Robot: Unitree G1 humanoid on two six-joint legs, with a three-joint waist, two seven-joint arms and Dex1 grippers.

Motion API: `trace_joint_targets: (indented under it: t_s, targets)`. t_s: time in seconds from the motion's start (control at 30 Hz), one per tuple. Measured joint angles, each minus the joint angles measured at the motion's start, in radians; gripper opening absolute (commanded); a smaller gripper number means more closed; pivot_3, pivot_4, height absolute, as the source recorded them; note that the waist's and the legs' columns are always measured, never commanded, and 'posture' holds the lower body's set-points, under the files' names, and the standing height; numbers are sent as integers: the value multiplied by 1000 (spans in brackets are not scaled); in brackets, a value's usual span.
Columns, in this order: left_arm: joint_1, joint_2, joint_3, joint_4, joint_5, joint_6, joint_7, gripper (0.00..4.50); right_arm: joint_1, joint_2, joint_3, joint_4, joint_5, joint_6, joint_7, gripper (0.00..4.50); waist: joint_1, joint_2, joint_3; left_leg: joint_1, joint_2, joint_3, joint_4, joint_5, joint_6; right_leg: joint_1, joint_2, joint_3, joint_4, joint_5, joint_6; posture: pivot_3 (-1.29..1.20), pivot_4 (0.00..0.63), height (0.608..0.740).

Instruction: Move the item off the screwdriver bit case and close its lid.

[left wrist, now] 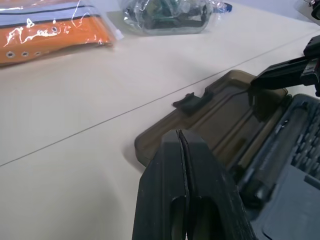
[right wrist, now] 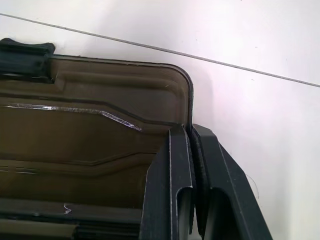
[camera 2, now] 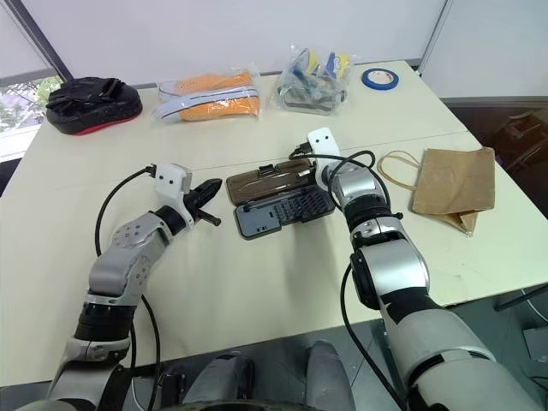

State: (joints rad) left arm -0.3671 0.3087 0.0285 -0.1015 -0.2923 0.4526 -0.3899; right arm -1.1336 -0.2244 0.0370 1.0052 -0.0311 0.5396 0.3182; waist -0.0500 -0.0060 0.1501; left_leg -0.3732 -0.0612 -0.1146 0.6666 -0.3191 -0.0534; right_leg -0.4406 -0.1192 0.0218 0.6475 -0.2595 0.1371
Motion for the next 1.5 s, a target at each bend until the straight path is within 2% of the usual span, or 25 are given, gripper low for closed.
trace_joint_targets:
  t_s: [0.2,0.27,0.43,0.6,0.77,0.9,1.23,1.4,1.5]
  targets:
    - [0,2,1,0,0,0,3,0,2,-1,8,-37,-6,55,2,34,1,0,0,0,0,0,0,0,0,0,0,0,0,0,0,0,150,740]
    - [-1,3,1,0,0,-1,5,0,21,-3,8,-122,-2,148,9,34,2,0,0,0,0,0,0,0,0,0,0,0,0,0,0,0,150,740]
    - [0,5,3,-1,0,-1,6,0,154,-30,24,-509,29,464,54,34,6,0,0,-2,0,-1,0,0,0,-2,0,0,0,0,0,0,150,740]
    - [1,7,4,-2,0,0,0,0,224,-43,35,-803,60,766,60,34,6,0,0,-2,0,-1,0,0,0,-2,0,0,0,0,0,0,150,740]
    - [1,8,3,-2,0,0,-6,0,222,25,-71,-951,76,1030,-4,34,6,0,0,-2,0,-1,-1,0,0,-2,0,0,0,0,0,0,150,740]
    - [0,16,3,-1,0,0,-18,0,202,90,-150,-932,74,1068,-90,34,5,0,0,-2,0,0,-1,0,0,-2,0,0,0,0,0,0,150,740]
    - [-16,18,0,5,0,0,-22,0,183,155,-204,-869,46,1068,-269,34,5,0,0,-1,0,0,0,0,0,-2,0,0,0,0,0,0,150,740]
    - [-16,20,0,5,0,0,-22,0,217,126,-160,-908,117,1063,-292,34,5,0,0,-1,0,0,0,0,0,-1,0,0,0,0,0,0,150,740]
    - [-16,25,0,6,1,0,-22,0,233,66,-123,-914,229,1061,-314,34,5,0,0,-1,0,-1,0,0,0,-1,0,0,0,0,0,0,150,740]
